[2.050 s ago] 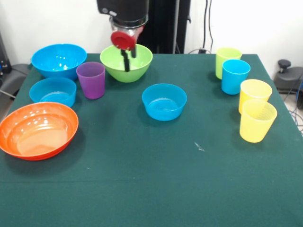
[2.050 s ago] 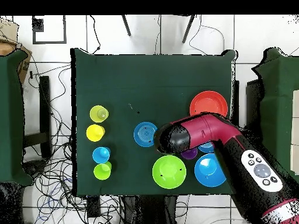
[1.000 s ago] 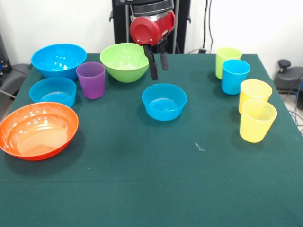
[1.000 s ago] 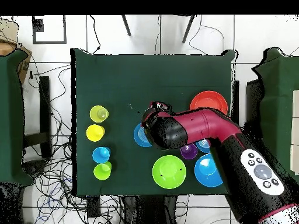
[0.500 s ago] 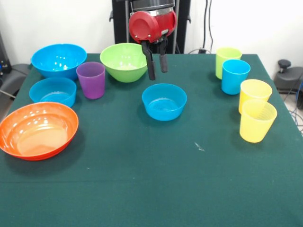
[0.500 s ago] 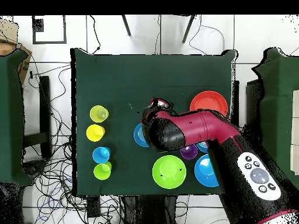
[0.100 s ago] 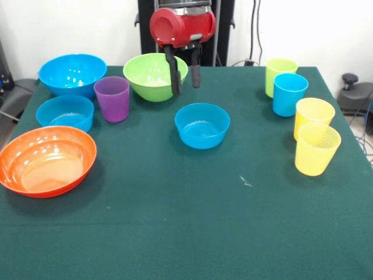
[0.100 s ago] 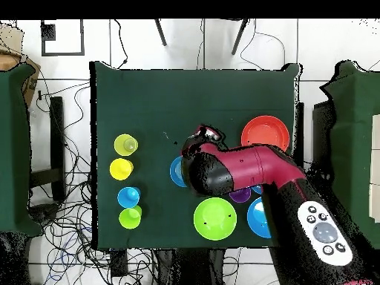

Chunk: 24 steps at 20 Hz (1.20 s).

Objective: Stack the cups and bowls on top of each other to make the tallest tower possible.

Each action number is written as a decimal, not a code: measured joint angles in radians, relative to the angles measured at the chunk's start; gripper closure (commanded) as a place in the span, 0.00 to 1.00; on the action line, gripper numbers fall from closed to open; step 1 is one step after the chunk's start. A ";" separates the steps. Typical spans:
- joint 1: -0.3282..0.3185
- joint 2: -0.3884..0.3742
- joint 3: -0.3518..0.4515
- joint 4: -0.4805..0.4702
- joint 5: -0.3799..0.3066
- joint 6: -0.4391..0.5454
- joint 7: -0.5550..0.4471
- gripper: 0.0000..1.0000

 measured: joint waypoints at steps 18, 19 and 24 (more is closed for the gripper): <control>0.202 0.006 -0.236 -0.149 -0.158 0.359 0.078 0.00; 0.201 0.007 -0.236 -0.155 -0.158 0.379 0.078 0.00; 0.185 0.007 -0.236 -0.187 -0.156 0.455 0.078 0.00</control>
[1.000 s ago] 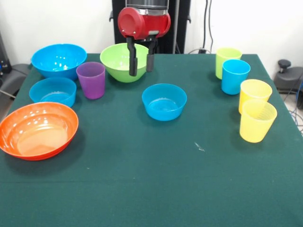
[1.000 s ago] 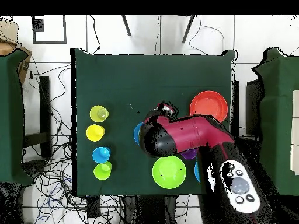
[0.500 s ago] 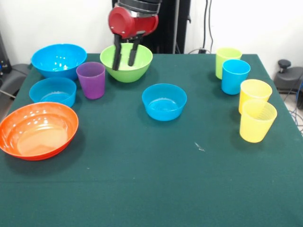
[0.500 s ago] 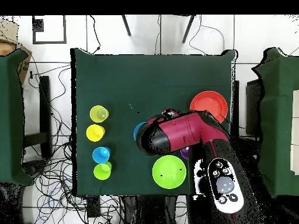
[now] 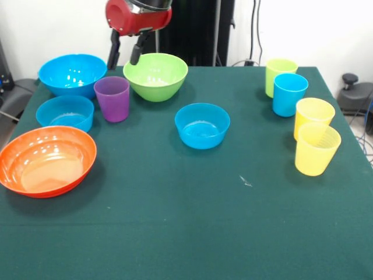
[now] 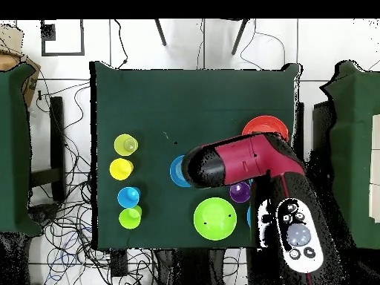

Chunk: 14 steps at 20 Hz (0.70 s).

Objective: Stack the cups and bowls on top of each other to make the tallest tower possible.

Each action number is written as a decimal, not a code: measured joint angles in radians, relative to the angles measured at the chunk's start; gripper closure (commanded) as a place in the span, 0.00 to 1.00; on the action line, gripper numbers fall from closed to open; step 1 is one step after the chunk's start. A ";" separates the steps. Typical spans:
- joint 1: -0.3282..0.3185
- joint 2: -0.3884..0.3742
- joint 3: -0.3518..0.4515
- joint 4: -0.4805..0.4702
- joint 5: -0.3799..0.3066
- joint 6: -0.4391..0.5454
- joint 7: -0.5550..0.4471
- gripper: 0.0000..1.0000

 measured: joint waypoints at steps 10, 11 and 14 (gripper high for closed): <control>-0.100 0.035 0.060 -0.011 0.085 0.000 0.000 0.00; -0.117 0.040 0.071 -0.011 0.097 0.000 0.000 0.00; -0.166 0.056 0.104 -0.011 0.133 0.000 0.000 0.00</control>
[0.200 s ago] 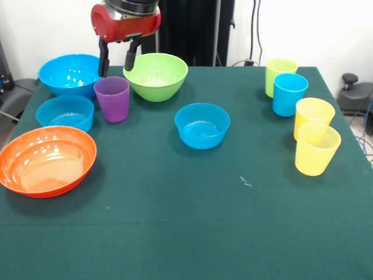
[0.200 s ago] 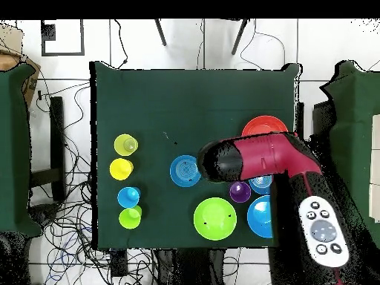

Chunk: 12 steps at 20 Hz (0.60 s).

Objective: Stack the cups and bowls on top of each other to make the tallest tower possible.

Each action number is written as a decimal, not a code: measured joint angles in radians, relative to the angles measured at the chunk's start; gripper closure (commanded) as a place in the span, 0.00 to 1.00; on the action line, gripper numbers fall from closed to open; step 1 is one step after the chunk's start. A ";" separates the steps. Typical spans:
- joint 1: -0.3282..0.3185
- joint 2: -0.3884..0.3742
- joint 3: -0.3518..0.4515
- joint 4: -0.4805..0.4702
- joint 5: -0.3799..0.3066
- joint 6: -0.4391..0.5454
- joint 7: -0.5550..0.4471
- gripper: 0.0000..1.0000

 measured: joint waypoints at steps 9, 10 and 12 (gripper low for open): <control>-0.041 0.031 0.052 0.000 0.016 0.000 0.000 0.00; -0.040 0.032 0.054 0.000 0.016 0.000 0.000 0.00; -0.035 0.032 0.058 0.000 0.016 0.000 0.000 0.00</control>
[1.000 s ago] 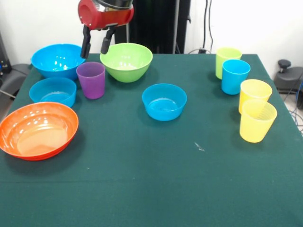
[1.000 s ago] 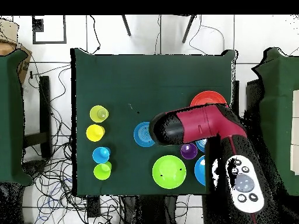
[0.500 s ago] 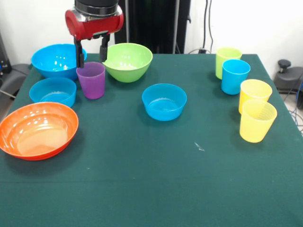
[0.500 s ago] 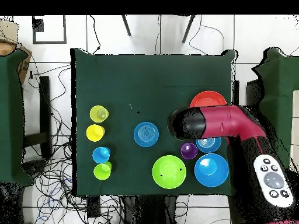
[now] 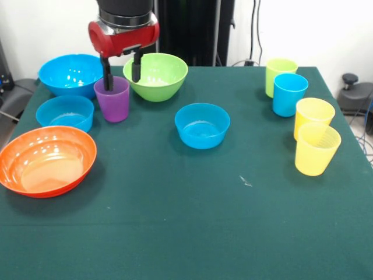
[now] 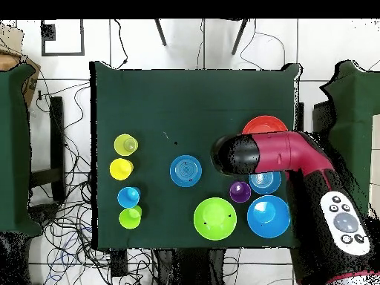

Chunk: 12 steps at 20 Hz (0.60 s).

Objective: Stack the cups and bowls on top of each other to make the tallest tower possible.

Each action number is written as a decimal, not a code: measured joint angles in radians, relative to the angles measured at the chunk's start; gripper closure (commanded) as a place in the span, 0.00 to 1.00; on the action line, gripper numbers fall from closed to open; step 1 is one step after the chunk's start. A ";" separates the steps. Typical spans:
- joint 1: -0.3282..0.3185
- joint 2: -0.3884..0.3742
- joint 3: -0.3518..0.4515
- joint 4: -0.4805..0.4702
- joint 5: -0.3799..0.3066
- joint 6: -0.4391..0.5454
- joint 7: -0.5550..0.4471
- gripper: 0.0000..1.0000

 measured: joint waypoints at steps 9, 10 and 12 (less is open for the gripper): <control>0.072 -0.005 0.001 -0.010 -0.014 0.000 0.000 0.00; 0.076 -0.006 0.001 -0.010 -0.016 0.000 0.000 0.00; 0.090 -0.012 0.001 -0.010 -0.024 0.000 0.000 0.00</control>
